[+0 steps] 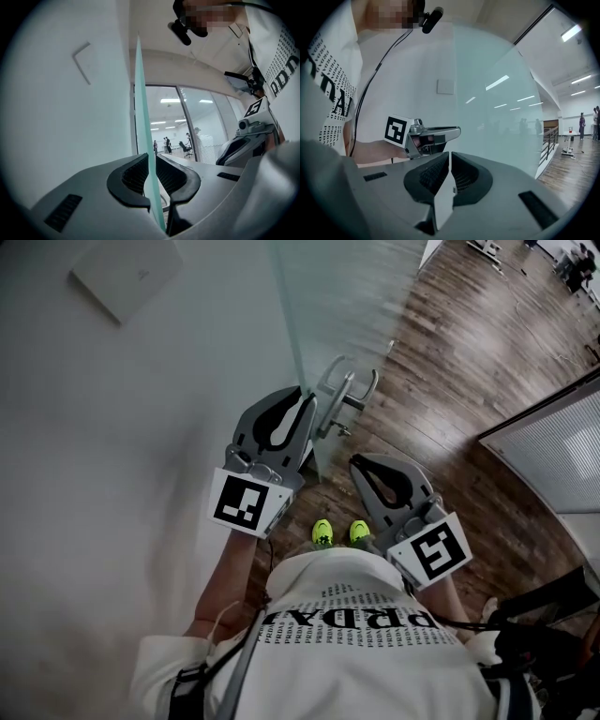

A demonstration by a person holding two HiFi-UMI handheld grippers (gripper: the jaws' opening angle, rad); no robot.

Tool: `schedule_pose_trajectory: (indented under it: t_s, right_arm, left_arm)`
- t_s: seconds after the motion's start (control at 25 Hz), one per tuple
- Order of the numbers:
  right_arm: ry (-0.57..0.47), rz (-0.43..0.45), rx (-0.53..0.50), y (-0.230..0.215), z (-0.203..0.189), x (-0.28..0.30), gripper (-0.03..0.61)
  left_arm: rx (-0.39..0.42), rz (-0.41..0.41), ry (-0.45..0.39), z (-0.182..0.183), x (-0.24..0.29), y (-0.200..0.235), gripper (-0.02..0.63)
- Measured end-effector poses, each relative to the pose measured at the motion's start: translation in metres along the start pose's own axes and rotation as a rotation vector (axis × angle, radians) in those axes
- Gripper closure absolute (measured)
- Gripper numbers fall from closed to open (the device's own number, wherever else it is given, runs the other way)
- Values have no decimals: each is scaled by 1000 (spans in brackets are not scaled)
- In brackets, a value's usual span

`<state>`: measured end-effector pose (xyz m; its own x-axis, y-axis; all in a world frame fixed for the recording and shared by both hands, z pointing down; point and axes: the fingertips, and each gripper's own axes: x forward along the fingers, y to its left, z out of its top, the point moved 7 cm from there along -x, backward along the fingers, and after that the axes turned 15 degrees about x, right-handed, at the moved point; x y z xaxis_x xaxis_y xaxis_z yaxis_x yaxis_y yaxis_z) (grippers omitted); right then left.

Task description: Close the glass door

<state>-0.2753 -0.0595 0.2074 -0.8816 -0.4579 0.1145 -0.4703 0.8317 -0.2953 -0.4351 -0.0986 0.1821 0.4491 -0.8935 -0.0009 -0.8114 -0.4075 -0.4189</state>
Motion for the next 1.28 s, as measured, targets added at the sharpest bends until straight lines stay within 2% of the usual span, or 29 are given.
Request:
schedule_pose_trajectory:
  t_s: [0.24,0.4,0.6,0.84,0.92,1.08,1.28]
  right_arm:
    - [11,-59,7,-3,-9,11,580]
    - [2,-81,12,-10,-9,-6,580]
    - [-16,-85,7,-21,-9,-46,580]
    - [0,-42,-42,-35,-33,-63,580]
    - [3,-19,-67,-50,-19,-87,580]
    - [3,55,-64,-68,15,-157,580]
    - [0,103,-82,-60,12,-184,580]
  left_arm:
    - [-21,-62,-41,-11,3,-3,574]
    - [-21,-92,-56,1,9,-26,574]
    - [-32,-83,-49,24,14,-68,574]
    - [-46,-30,-15,5,6,-100,572]
    - [-36,-16,1,25,20,-118,572]
    - [2,23,33,91,39,-168,572]
    - [18,54,40,108,26,-200,572]
